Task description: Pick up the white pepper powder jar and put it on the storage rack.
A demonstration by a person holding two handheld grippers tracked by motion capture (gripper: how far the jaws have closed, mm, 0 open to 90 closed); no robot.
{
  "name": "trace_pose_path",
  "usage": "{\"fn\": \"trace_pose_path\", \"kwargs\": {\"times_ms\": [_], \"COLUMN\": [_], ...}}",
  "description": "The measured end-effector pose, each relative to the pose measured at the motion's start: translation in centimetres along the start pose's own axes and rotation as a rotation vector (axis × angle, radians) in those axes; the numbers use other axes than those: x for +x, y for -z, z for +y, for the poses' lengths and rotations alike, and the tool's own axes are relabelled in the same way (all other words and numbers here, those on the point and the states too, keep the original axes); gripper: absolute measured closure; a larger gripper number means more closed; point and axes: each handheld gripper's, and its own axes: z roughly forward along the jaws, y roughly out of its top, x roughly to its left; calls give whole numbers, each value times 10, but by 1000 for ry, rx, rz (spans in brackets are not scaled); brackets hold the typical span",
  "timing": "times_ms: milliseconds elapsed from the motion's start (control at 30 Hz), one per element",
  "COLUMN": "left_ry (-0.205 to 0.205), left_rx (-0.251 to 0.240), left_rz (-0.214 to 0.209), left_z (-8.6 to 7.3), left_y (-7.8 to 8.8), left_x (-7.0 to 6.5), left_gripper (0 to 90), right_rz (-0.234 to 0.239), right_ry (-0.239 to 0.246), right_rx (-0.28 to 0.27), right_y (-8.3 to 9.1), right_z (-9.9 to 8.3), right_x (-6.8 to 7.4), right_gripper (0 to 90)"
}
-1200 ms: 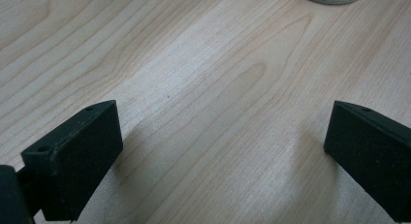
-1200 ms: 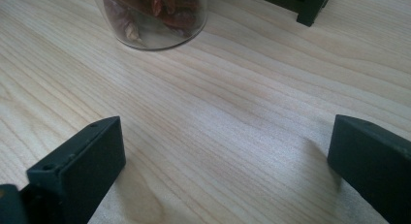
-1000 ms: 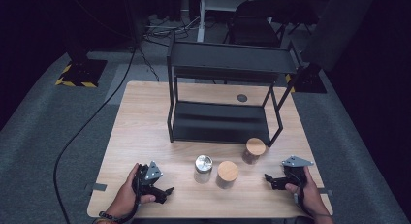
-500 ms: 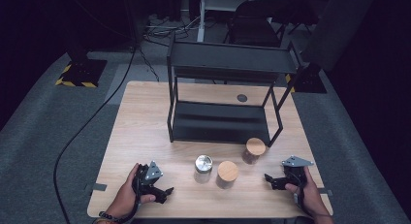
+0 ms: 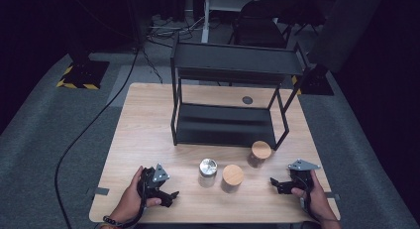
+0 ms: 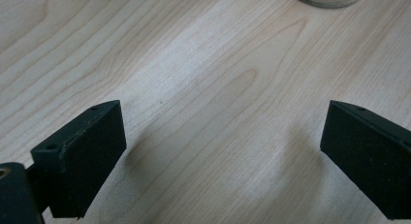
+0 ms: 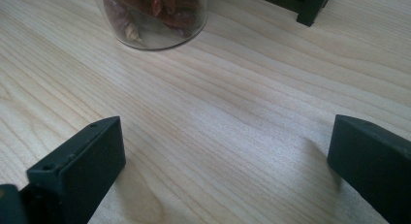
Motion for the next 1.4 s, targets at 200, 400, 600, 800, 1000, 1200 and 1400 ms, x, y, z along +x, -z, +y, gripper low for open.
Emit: {"fn": "trace_pose_path", "kwargs": {"times_ms": [200,400,600,800,1000,1200,1400], "left_ry": [-12,-26,-30,-43,-46,-61,-76], "left_rx": [-23,-26,-33,-37,-41,-42,-41], "left_rz": [-13,-10,-13,-20,-30,-41,-65], "left_z": [6,9,11,15,20,25,34], "left_y": [6,8,10,10,9,8,2], "left_x": [-7,-11,-13,-16,-19,-22,-28], "left_gripper": [18,17,18,18,17,18,17], "right_rz": [1,0,0,0,0,0,0], "right_ry": [-1,0,-1,0,-1,-1,-1], "right_rx": [0,0,0,0,0,0,0], "right_y": [0,0,0,0,0,0,0], "right_z": [0,0,0,0,0,0,0], "right_x": [0,0,0,0,0,0,0], "right_gripper": [0,0,0,0,0,0,0]}}
